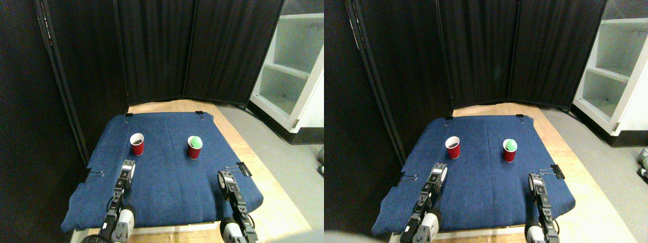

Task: Pour (bimanual)

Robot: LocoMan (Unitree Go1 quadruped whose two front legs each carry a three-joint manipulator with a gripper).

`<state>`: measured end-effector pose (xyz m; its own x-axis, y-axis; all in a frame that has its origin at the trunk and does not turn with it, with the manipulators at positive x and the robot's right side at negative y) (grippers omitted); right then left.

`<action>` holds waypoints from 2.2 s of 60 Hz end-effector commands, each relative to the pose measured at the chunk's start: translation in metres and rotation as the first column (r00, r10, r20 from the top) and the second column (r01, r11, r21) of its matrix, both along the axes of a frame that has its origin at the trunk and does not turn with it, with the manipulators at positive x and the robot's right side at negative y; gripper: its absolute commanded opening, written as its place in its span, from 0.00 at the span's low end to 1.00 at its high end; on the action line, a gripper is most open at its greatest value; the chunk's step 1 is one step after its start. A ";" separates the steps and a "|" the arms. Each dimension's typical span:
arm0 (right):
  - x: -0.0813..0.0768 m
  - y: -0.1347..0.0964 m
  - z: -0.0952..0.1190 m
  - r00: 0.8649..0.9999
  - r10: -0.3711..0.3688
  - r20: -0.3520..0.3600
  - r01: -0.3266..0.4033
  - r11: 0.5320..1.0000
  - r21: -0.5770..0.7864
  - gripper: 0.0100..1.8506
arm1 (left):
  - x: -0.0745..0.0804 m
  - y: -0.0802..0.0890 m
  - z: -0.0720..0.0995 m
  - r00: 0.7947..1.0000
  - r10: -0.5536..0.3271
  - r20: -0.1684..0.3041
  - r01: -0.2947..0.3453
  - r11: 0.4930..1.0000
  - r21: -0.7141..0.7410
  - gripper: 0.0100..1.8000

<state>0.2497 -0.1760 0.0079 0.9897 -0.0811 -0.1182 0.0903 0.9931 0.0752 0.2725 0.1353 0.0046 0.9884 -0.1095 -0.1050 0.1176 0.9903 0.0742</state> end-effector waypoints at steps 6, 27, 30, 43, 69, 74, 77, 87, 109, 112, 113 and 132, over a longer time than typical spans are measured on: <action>0.001 0.002 0.003 1.000 0.003 0.023 -0.002 1.000 -0.016 0.10 | 0.003 0.001 0.002 0.999 -0.029 0.034 0.029 1.000 -0.007 0.00; 0.004 0.002 0.004 1.000 -0.002 0.012 0.002 1.000 -0.027 0.11 | 0.005 0.002 0.003 0.999 -0.023 0.032 0.021 0.999 0.050 0.40; 0.004 0.003 0.004 1.000 0.000 0.013 0.000 1.000 -0.026 0.11 | 0.005 0.002 0.003 0.999 -0.025 0.024 0.024 0.999 0.049 0.48; 0.007 0.004 0.011 0.998 0.019 0.054 -0.021 0.999 0.043 0.14 | 0.008 0.004 0.002 0.998 -0.057 0.012 0.057 0.998 0.013 0.53; 0.021 0.013 0.021 0.980 0.049 0.192 -0.092 0.971 0.222 0.15 | 0.023 -0.001 0.012 0.993 -0.013 0.120 0.032 0.988 -0.154 0.51; 0.023 0.014 0.021 0.970 0.054 0.237 -0.119 0.955 0.270 0.18 | 0.026 -0.001 0.012 0.989 0.007 0.148 0.028 0.973 -0.228 0.51; 0.024 0.014 0.020 0.966 0.060 0.253 -0.135 0.947 0.291 0.19 | 0.028 0.000 0.011 0.986 0.006 0.169 0.037 0.967 -0.252 0.50; 0.027 0.015 0.014 0.966 -0.017 0.258 -0.098 0.899 0.426 0.27 | 0.028 0.000 0.013 0.982 0.088 0.170 -0.009 0.908 -0.419 0.47; 0.043 0.018 0.009 0.971 -0.116 0.209 -0.059 0.730 0.681 0.34 | 0.033 0.004 0.011 0.972 0.216 0.092 -0.105 0.749 -0.654 0.55; 0.046 0.019 0.009 0.973 -0.120 0.195 -0.051 0.716 0.696 0.36 | 0.034 0.006 0.012 0.977 0.205 0.061 -0.102 0.699 -0.708 0.55; 0.047 0.019 0.009 0.974 -0.119 0.193 -0.052 0.712 0.700 0.36 | 0.035 0.007 0.012 0.977 0.208 0.056 -0.105 0.684 -0.721 0.55; 0.056 0.033 0.014 0.979 -0.143 0.143 -0.036 0.571 0.820 0.38 | 0.039 0.006 0.022 0.962 0.272 -0.026 -0.162 0.492 -0.855 0.60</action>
<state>0.3026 -0.1474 0.0104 0.9949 -0.0944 -0.0358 0.0776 0.4871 0.8699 0.3083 0.1441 0.0162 0.9929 0.1159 -0.0272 -0.0906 0.5875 -0.8041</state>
